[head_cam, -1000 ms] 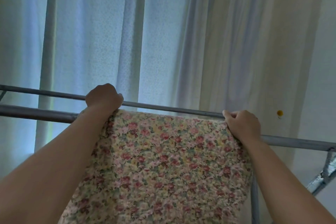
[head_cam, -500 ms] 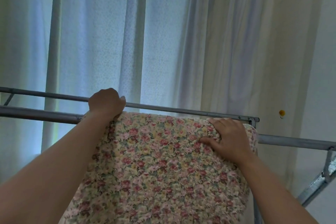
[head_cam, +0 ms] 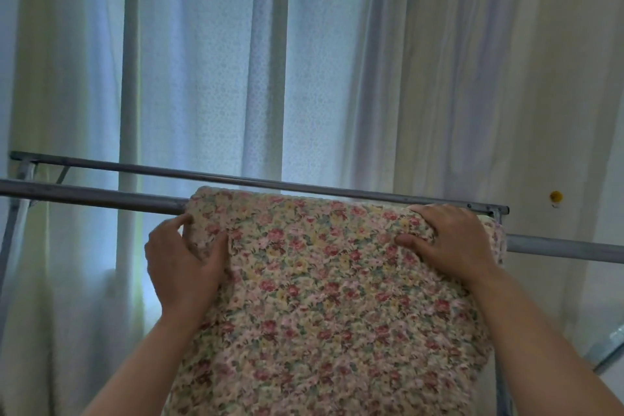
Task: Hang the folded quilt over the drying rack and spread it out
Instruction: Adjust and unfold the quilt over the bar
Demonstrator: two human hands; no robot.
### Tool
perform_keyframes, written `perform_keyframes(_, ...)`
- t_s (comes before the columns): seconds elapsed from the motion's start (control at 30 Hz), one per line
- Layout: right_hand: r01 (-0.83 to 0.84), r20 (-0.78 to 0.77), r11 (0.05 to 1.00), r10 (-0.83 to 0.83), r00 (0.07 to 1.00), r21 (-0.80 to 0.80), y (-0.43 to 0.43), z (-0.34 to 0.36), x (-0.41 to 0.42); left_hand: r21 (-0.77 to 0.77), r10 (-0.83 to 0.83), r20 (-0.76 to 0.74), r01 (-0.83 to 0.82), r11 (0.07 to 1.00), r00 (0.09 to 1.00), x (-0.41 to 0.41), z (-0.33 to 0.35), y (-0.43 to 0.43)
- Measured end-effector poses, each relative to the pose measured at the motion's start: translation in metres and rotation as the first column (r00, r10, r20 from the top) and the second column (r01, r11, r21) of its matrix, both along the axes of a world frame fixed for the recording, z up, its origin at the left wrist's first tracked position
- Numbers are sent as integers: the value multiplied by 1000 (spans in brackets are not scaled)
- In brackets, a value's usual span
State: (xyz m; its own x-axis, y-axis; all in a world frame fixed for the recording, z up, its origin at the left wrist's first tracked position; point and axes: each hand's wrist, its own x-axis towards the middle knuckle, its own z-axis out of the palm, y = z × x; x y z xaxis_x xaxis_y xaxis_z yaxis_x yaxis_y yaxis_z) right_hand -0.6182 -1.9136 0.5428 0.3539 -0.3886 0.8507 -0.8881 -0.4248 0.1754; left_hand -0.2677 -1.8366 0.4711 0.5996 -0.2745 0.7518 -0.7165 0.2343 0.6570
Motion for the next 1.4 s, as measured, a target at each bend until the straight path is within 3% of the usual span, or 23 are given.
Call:
perform_keyframes(0.07,10,-1,1000,-10,1000,-10,-1,-2,0,74,-161,-322,195,978,933,1,-10,0)
perform_keyframes(0.13,15,25,1000,-14,1000,-14,-1,-3,-1,126,-294,-493,402,907,819,5,-11,-3)
perform_keyframes(0.2,13,89,1000,-12,996,-12,-2,-3,-2,144,-351,-518,484,863,780,9,-8,-6)
perform_keyframes(0.33,8,223,1000,-10,975,11,-1,-12,0,92,-358,-495,457,885,792,7,-4,-8)
perform_keyframes(0.5,92,401,993,-53,915,-77,16,-50,-3,-5,-372,-564,448,894,737,-5,2,-15)
perform_keyframes(0.6,100,647,995,-88,757,19,23,-81,-7,-53,-382,-587,436,898,714,-9,5,-16)
perform_keyframes(0.73,-161,923,973,-95,372,165,26,-111,-7,-52,-370,-598,427,903,711,-10,7,-14)
perform_keyframes(0.9,-159,955,987,17,297,32,29,-99,-7,-37,-354,-555,402,915,753,-10,19,-7)
perform_keyframes(1.03,-154,949,983,137,284,-96,28,-60,-15,-40,-283,-441,297,954,852,-6,49,-4)
perform_keyframes(1.2,-77,910,989,143,390,-123,16,-11,-25,-36,-163,-275,160,987,947,-4,95,-16)
perform_keyframes(1.3,-39,883,996,88,462,-79,5,11,-28,48,-78,-149,86,995,986,-2,114,-30)
perform_keyframes(1.4,41,777,995,-98,622,93,-6,18,-29,253,28,4,-28,967,1000,1,112,-42)
